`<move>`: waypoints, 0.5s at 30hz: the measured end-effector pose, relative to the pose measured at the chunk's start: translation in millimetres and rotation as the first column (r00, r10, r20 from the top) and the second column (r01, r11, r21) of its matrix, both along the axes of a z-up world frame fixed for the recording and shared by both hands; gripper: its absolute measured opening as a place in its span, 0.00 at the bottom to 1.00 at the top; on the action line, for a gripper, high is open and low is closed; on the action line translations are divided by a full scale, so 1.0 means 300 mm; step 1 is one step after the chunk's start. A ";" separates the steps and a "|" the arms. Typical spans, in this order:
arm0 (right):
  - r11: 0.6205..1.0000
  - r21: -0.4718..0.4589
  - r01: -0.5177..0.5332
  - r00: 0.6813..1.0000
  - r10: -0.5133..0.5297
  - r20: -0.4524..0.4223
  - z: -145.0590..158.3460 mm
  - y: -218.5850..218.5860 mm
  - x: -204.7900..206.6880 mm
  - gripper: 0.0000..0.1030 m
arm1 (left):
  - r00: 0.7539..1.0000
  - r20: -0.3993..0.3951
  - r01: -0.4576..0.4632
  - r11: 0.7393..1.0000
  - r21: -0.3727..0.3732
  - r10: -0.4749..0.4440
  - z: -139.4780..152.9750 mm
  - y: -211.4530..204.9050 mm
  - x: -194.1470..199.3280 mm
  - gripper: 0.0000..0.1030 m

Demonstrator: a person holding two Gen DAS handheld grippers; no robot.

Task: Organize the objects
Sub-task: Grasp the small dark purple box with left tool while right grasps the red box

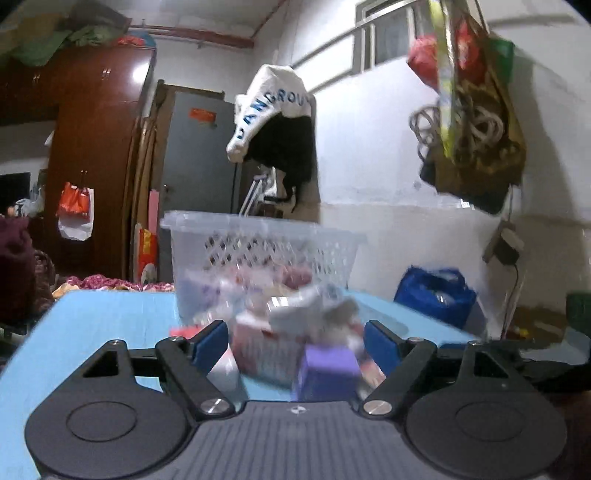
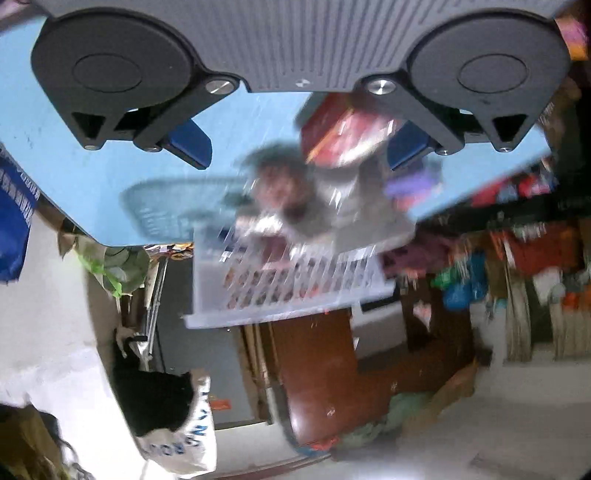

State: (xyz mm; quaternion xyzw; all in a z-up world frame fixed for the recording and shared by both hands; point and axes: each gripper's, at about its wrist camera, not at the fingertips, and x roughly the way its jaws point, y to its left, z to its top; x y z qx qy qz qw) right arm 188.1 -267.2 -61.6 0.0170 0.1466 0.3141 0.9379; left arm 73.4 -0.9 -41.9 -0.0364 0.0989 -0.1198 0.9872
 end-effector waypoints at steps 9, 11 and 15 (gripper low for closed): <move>0.991 -0.115 -0.074 0.995 0.081 0.056 -0.031 0.099 -0.024 0.64 | 1.000 -0.008 0.015 0.998 0.057 -0.015 -0.062 -0.046 -0.009 0.81; 0.991 -0.123 -0.057 0.996 0.065 0.064 -0.025 0.081 -0.029 0.63 | 1.000 -0.016 0.026 0.997 0.069 -0.025 -0.074 -0.063 -0.001 0.81; 0.997 -0.081 -0.006 0.997 0.013 0.077 -0.010 0.002 -0.040 0.61 | 1.000 -0.021 0.025 0.995 0.093 -0.024 -0.097 -0.102 0.020 0.80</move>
